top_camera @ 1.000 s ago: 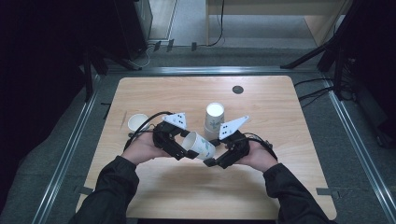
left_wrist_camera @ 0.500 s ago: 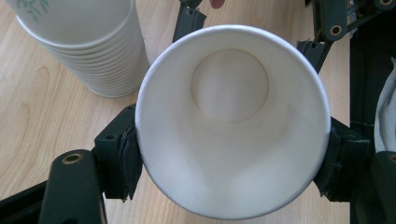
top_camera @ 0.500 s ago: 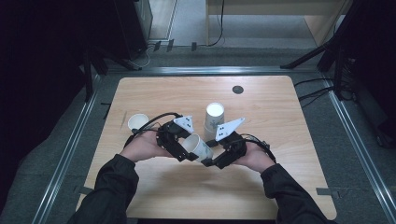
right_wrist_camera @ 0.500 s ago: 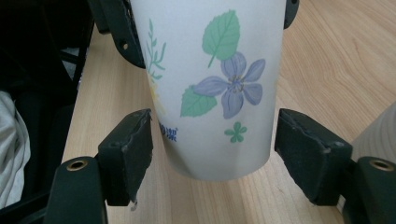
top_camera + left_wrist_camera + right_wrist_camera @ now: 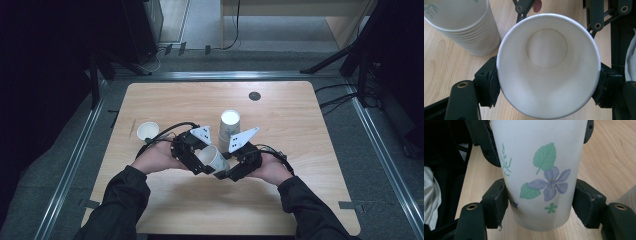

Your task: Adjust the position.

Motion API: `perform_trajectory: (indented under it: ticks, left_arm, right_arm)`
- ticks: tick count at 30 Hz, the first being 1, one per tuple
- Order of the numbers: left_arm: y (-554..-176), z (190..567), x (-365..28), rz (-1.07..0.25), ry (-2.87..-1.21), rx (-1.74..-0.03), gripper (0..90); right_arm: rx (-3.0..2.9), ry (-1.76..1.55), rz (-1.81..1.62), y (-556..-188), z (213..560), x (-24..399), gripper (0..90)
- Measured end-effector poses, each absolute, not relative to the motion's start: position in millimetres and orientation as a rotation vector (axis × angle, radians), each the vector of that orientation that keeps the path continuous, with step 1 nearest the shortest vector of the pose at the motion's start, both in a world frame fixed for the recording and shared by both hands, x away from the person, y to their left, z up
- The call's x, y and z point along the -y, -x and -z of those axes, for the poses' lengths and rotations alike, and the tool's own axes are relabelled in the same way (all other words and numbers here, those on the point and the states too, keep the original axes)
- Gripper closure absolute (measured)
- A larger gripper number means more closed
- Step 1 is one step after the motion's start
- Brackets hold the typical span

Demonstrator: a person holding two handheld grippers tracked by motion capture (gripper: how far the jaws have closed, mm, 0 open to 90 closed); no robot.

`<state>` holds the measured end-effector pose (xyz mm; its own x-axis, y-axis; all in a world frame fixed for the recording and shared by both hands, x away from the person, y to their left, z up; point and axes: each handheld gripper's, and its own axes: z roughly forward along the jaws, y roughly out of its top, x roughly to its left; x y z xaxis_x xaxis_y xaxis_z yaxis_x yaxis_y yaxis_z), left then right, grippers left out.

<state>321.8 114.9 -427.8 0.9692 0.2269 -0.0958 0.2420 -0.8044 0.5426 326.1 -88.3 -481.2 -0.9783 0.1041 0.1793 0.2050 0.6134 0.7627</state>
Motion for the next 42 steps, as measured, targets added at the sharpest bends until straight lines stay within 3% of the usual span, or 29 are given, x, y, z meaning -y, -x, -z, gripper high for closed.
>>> perform_trajectory:
  ticks: [4,9,33,35,42]
  left_arm:
    - [-321,428,-116,0.034,-2.527,-0.337,20.2]
    - [-322,428,-119,0.052,-2.472,-0.368,8.1]
    - [-317,434,-142,0.094,-2.161,-0.415,8.9]
    - [-317,436,-140,0.108,-2.129,-0.42,13.9]
    - [-319,440,-139,0.127,-2.091,-0.445,14.6]
  right_arm:
    - [2.728,0.256,1.303,-325,480,88,34.3]
    - [2.729,0.251,1.324,-324,478,90,34.3]
    - [2.677,0.284,1.415,-326,468,102,34.3]
    - [2.664,0.284,1.415,-326,468,102,34.2]
    - [2.642,0.288,1.418,-327,468,102,34.2]
